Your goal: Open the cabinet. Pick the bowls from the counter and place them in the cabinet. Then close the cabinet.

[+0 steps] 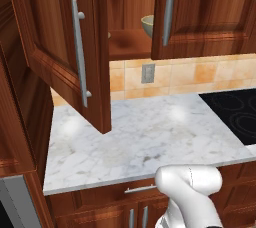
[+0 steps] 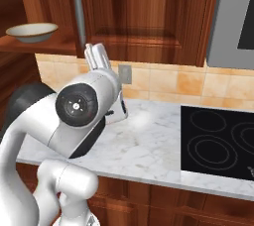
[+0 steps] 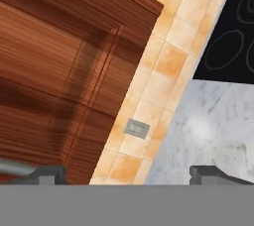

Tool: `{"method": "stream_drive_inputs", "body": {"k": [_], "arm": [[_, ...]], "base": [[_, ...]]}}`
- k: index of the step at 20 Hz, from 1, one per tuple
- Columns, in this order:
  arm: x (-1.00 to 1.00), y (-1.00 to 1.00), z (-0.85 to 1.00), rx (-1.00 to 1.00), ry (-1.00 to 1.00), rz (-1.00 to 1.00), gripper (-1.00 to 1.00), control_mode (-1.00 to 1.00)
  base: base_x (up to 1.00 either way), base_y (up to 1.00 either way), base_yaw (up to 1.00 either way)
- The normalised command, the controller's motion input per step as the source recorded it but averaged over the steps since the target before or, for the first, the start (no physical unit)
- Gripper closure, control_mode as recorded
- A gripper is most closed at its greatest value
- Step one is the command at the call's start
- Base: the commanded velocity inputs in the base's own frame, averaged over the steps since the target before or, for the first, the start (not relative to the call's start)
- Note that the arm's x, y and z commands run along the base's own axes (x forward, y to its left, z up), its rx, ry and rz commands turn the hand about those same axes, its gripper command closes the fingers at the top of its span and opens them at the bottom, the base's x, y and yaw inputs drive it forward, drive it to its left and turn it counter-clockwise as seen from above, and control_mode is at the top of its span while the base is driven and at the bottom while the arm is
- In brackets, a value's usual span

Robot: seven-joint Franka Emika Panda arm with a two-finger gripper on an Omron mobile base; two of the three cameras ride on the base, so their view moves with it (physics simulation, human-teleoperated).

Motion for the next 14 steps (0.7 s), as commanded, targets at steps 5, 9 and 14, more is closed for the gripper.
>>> {"method": "stream_drive_inputs", "body": {"k": [5,9,14], "arm": [[-0.57,0.00,-0.17,0.00,0.00,0.04,-1.00,-1.00],[-0.56,0.11,-0.07,0.00,0.00,0.00,-1.00,-1.00],[-0.42,0.45,-0.06,0.00,0.00,0.00,-1.00,-1.00]], "base": [[0.00,0.00,0.00],[0.00,0.00,0.00],[0.00,0.00,0.00]]}}
